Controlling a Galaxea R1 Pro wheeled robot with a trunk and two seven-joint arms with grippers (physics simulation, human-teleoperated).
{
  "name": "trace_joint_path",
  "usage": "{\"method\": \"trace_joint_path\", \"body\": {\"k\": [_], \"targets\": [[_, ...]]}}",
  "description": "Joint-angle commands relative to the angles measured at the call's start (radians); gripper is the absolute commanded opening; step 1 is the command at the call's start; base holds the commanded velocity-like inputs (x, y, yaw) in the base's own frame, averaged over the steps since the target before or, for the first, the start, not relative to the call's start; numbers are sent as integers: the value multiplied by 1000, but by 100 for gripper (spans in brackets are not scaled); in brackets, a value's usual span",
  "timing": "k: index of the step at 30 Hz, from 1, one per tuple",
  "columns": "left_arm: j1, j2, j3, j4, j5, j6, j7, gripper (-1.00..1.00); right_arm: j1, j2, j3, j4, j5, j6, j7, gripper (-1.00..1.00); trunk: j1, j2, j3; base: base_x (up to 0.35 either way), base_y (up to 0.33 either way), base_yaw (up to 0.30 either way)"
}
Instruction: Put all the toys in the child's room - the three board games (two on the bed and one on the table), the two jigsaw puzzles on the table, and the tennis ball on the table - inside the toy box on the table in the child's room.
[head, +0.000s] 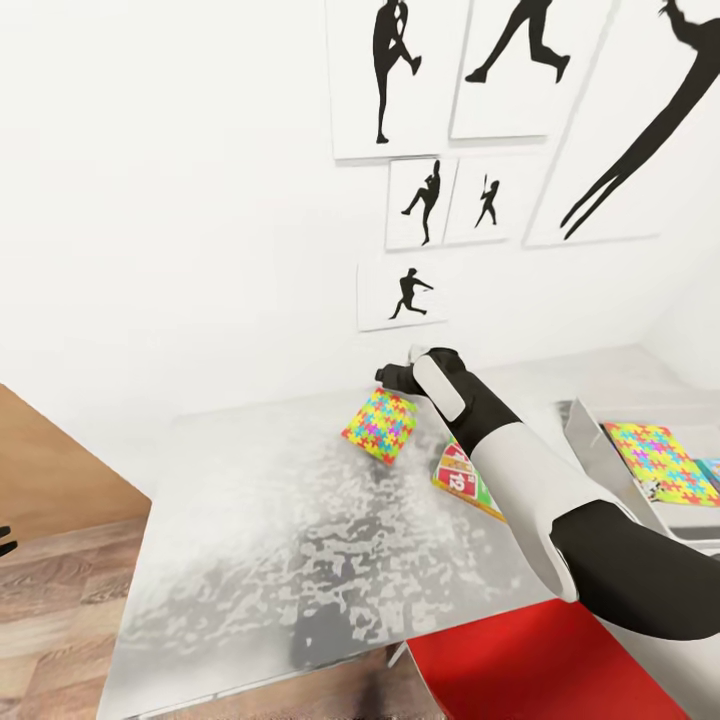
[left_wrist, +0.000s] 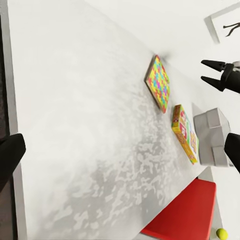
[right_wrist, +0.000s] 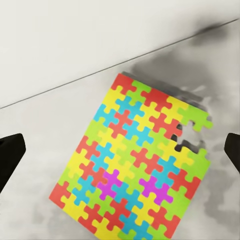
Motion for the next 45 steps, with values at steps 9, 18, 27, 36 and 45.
{"method": "trace_joint_path", "body": {"k": [9, 18, 27, 36, 45], "targets": [[-1, 0, 1, 0, -1, 11, -5, 100, -1, -1, 3, -32, -11, 35, -9, 100, 0, -2, -17, 0, 0, 0], [-1, 0, 3, 0, -1, 11, -5, 100, -1, -1, 2, -42, -11, 48, -10, 100, 0, -2, -31, 0, 0, 0], [-1, 0, 7, 0, -1, 11, -5, 100, -6, -1, 1, -49, -11, 50, -12, 100, 0, -2, -46, 0, 0, 0], [-1, 0, 8, 0, -1, 11, -5, 100, -14, -1, 1, -55, -10, 51, -15, 100, 0, -2, -61, 0, 0, 0], [-1, 0, 8, 0, -1, 11, -5, 100, -19, -1, 1, -57, -10, 52, -18, 100, 0, -2, -76, 0, 0, 0]]}}
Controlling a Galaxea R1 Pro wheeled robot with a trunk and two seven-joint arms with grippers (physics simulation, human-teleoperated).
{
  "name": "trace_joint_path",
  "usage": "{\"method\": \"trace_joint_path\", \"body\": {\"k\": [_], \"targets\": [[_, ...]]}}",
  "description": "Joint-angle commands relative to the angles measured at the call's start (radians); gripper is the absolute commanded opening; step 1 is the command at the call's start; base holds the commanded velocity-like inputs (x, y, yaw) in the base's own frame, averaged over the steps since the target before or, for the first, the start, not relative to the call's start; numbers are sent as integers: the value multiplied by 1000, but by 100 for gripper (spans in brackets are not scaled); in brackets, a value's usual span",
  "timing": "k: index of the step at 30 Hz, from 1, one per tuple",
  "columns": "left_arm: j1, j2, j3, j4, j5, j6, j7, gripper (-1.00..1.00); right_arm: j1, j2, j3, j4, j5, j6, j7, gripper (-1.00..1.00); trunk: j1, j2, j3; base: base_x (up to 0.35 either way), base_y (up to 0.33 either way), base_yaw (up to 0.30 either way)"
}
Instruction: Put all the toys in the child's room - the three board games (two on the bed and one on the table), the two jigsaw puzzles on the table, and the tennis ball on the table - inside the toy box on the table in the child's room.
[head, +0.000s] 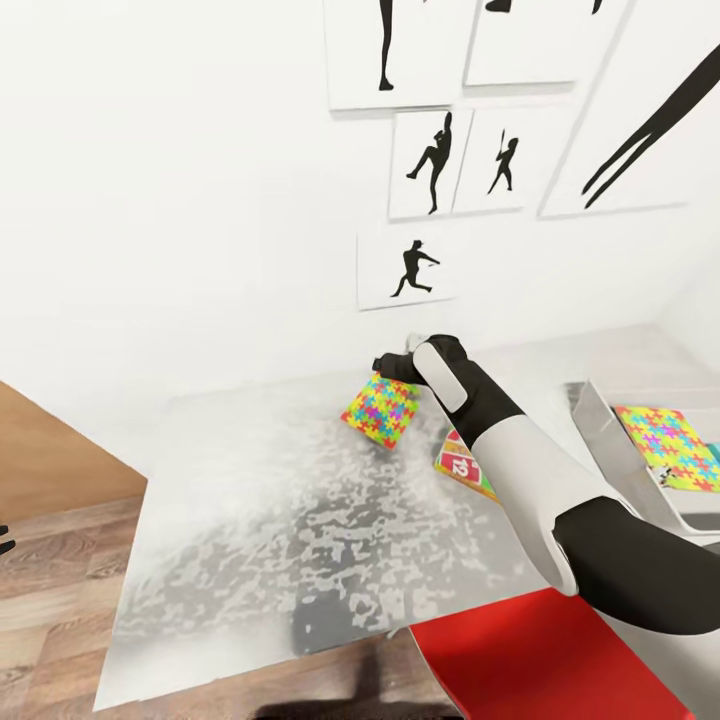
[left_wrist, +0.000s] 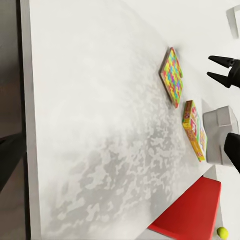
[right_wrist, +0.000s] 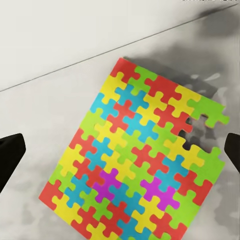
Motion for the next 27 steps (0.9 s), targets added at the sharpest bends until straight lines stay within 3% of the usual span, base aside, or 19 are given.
{"method": "trace_joint_path", "body": {"k": [1, 27], "targets": [[-1, 0, 0, 0, -1, 11, -5, 100, -3, -1, 3, -1, -11, 1, -10, 100, 0, -2, -3, 0, 0, 0], [-1, 0, 4, 0, -1, 10, -5, 100, -29, -4, 5, 1, -12, 0, -11, 100, 0, -2, -46, 0, 0, 0]]}}
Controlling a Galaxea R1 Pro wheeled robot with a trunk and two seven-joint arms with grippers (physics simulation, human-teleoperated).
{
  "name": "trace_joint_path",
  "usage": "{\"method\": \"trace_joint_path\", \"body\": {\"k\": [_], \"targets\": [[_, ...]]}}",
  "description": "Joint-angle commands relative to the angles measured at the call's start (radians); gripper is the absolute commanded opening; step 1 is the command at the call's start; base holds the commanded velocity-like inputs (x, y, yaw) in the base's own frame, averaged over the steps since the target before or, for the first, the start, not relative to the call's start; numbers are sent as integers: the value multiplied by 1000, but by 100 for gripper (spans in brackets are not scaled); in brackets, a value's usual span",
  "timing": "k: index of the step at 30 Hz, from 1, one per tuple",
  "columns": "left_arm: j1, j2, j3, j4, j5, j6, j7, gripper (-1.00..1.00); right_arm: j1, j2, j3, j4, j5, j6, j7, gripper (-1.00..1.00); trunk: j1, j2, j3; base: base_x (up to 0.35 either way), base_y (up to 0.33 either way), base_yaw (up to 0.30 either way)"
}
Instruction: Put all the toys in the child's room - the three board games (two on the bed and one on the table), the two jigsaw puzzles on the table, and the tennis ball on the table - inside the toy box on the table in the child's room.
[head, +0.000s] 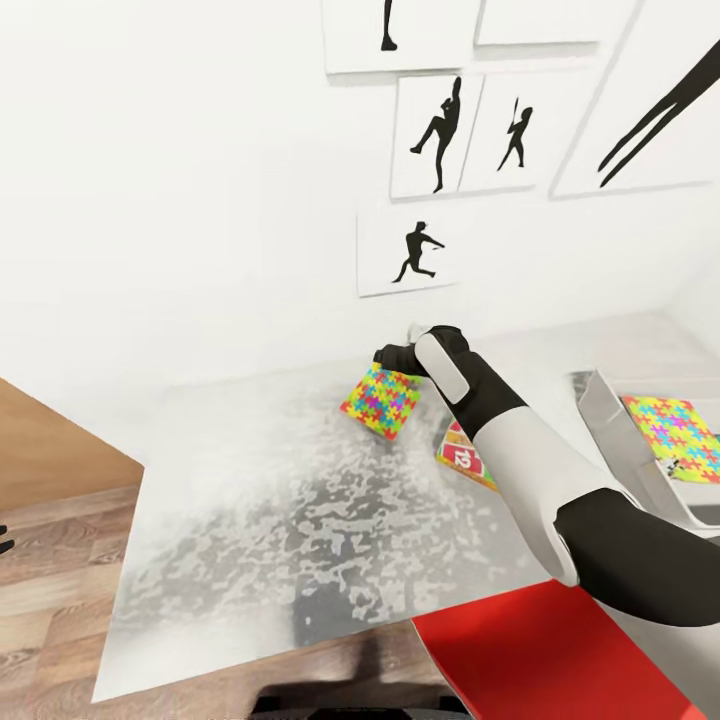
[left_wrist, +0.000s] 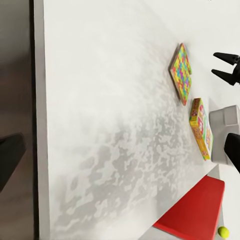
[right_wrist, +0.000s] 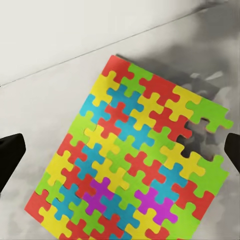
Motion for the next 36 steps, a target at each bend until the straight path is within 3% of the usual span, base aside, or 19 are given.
{"method": "trace_joint_path", "body": {"k": [1, 36], "targets": [[-1, 0, 3, 0, -1, 11, -5, 100, -4, -1, 4, -1, -11, 1, -10, 100, 0, -2, -3, 0, 0, 0], [1, 0, 22, 0, -3, 11, -5, 100, -71, 3, 4, 0, -11, 16, -10, 100, 0, -2, -61, 0, 0, 0]]}}
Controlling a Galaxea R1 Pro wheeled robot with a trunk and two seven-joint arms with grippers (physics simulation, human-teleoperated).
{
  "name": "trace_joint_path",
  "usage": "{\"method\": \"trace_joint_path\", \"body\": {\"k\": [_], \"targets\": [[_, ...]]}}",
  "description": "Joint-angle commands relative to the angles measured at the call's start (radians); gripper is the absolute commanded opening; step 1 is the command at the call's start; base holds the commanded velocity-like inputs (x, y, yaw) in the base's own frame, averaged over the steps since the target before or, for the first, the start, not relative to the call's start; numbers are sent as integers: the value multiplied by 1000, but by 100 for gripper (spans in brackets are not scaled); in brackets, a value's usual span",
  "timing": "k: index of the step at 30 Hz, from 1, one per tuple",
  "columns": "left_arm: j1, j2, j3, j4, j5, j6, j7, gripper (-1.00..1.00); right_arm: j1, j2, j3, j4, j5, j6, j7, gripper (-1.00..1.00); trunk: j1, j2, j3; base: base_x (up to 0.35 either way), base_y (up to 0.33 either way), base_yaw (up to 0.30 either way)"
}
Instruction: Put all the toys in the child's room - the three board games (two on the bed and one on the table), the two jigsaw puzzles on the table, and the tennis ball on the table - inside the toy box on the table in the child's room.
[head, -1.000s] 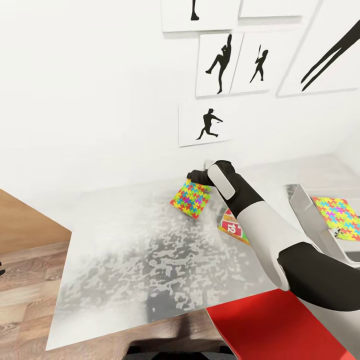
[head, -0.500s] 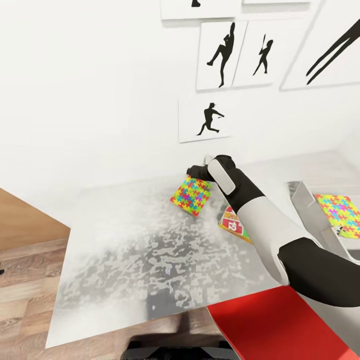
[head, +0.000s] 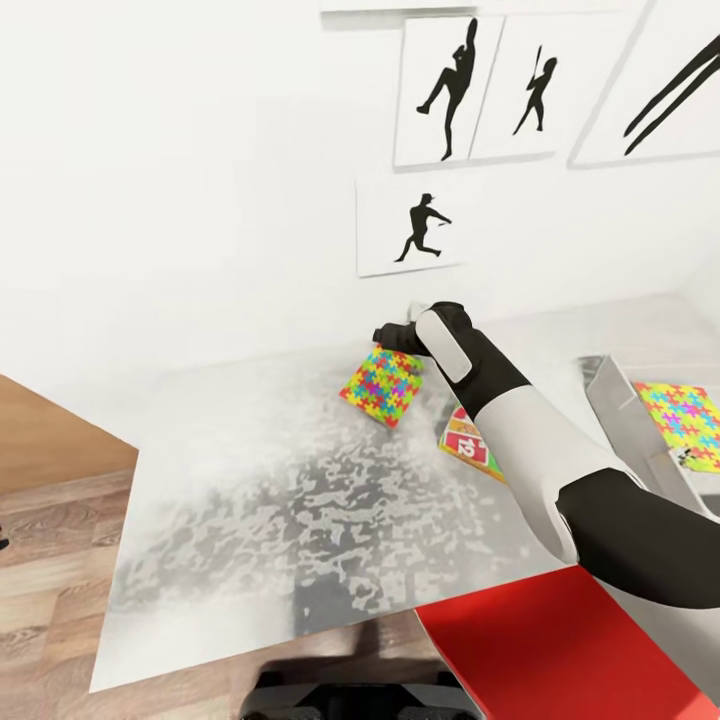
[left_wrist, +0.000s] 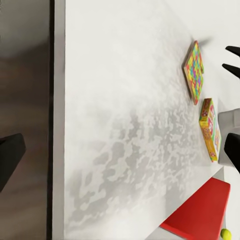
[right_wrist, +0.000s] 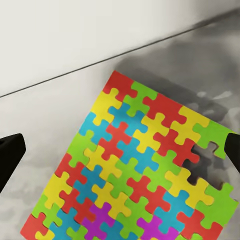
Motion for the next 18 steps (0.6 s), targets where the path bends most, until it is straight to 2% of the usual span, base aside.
{"method": "trace_joint_path", "body": {"k": [1, 18], "targets": [[0, 0, 0, 0, -2, 11, -5, 100, -1, 0, 4, -1, -11, 1, -10, 100, 0, -2, -3, 0, 0, 0], [0, 0, 0, 0, -3, 10, -5, 100, -6, -1, 4, 0, -11, 1, -10, 100, 0, -2, -31, 0, 0, 0]]}}
